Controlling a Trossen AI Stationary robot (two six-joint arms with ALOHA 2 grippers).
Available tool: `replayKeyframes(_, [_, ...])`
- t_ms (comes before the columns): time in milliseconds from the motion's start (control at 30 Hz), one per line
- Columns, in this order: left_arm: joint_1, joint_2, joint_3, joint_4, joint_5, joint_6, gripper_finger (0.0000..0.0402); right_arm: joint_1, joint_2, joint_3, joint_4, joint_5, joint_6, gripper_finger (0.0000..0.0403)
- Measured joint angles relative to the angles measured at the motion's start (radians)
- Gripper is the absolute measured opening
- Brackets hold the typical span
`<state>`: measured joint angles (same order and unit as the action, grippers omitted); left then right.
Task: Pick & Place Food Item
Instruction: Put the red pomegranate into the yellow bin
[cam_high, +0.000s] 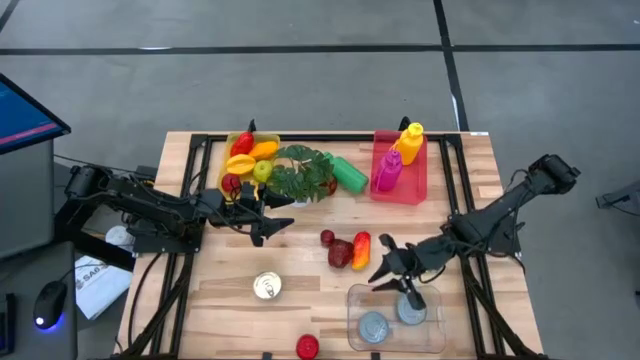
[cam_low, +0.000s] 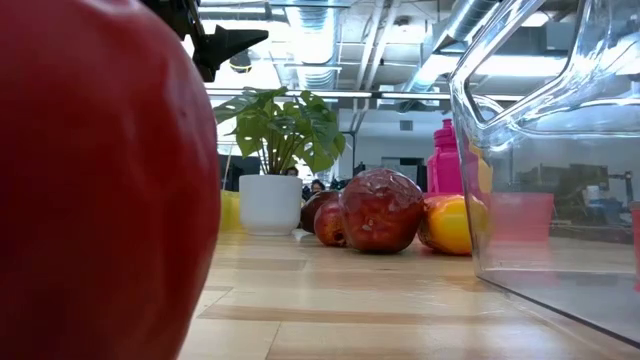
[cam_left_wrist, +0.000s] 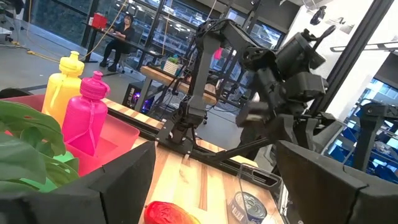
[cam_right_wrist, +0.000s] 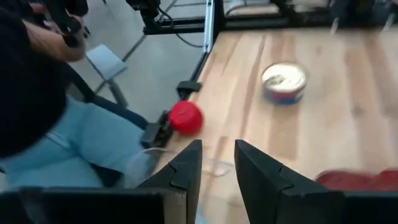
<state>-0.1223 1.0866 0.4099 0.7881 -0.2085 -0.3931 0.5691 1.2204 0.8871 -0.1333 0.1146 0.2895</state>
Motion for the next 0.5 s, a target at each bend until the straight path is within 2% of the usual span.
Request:
replayKeyframes(300, [0.0,0.0,0.0,0.0,0.0,0.0,0.0321,-0.065,-0.006,0.0,0.011,0.028,-0.266,0.0091])
replayKeyframes(500, [0.0,0.0,0.0,-0.001,0.0,0.0,0.0321,-0.093,-0.006,0.0,0.018,0.052,-0.282,0.0091])
